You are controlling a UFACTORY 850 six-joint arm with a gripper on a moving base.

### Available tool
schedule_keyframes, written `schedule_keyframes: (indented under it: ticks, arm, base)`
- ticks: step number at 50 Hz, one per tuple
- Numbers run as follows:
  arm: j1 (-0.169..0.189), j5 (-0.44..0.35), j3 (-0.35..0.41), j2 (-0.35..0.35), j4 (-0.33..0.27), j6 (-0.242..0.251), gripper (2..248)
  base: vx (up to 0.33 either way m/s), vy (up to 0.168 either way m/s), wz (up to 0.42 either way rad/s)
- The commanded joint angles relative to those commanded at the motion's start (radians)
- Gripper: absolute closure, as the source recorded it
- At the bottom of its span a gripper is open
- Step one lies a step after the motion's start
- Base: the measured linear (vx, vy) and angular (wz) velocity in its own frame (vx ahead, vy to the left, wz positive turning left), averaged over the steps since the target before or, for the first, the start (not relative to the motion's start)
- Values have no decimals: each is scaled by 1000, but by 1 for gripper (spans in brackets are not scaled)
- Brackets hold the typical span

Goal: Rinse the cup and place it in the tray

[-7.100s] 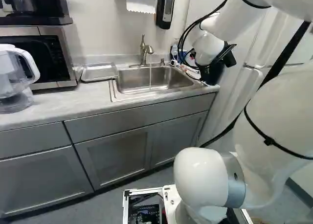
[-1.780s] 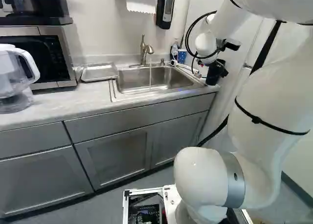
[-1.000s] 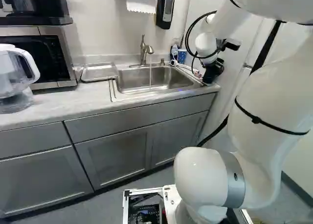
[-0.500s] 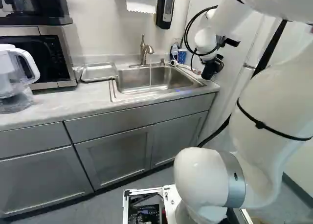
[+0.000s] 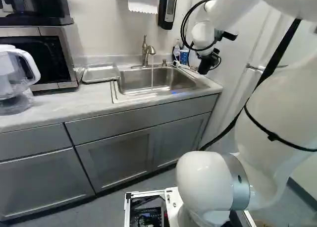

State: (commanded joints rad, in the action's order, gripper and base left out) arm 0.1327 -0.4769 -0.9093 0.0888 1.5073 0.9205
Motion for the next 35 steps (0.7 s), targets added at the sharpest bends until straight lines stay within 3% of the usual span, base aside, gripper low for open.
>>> schedule_keyframes:
  ticks: [15, 35]
  arm:
    - [-50, 3, -10, 4, -14, 0, 126]
    - [-51, 13, -10, 4, -67, 0, 126]
  base:
    - [0, 0, 0]
    - [0, 0, 0]
